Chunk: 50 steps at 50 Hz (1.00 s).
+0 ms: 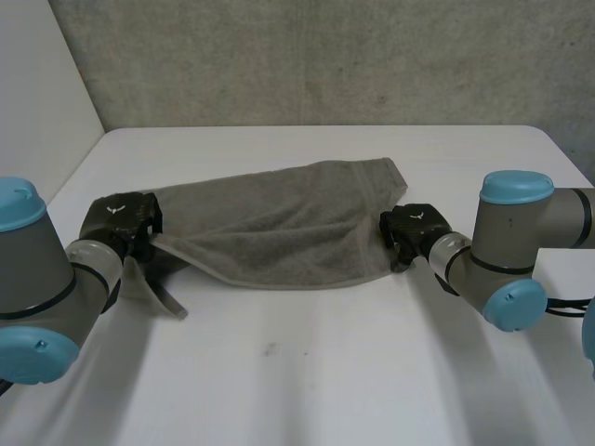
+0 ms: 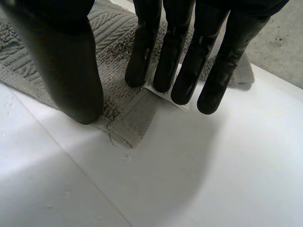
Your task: Fold the towel.
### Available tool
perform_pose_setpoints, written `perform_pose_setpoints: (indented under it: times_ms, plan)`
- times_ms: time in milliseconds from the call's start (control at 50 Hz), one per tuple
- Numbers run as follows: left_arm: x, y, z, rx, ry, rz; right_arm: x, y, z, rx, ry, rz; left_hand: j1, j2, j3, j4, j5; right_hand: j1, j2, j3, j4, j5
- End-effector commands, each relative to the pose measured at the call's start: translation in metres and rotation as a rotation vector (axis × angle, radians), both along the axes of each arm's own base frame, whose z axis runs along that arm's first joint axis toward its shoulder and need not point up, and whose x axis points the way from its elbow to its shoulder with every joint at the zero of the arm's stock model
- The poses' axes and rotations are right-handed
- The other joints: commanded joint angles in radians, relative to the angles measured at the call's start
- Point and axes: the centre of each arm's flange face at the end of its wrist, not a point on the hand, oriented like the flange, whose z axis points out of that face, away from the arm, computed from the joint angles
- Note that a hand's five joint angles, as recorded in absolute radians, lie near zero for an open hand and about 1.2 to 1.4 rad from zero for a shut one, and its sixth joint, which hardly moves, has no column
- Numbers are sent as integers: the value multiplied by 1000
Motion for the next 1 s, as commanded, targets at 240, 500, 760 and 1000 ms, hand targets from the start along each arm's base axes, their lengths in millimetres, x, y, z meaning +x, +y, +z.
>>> perform_pose_setpoints:
  times_ms: [240,500,760,1000]
  plan:
    - [0,3,-3,11,-2,-3,9,-10,0,-33,-9,16,201,178,180,177,185,249,248,251,250,265]
    - [-3,5,-3,9,-2,-11,12,-14,16,-70,-29,18,201,178,180,177,185,545,545,547,546,561]
    - [-9,11,5,-8,0,-36,3,-8,125,-162,-231,18,201,178,180,177,185,545,545,547,546,561]
    - [-26,37,9,13,-12,-114,-66,27,170,-146,-29,-51,201,178,180,177,185,545,545,547,546,561]
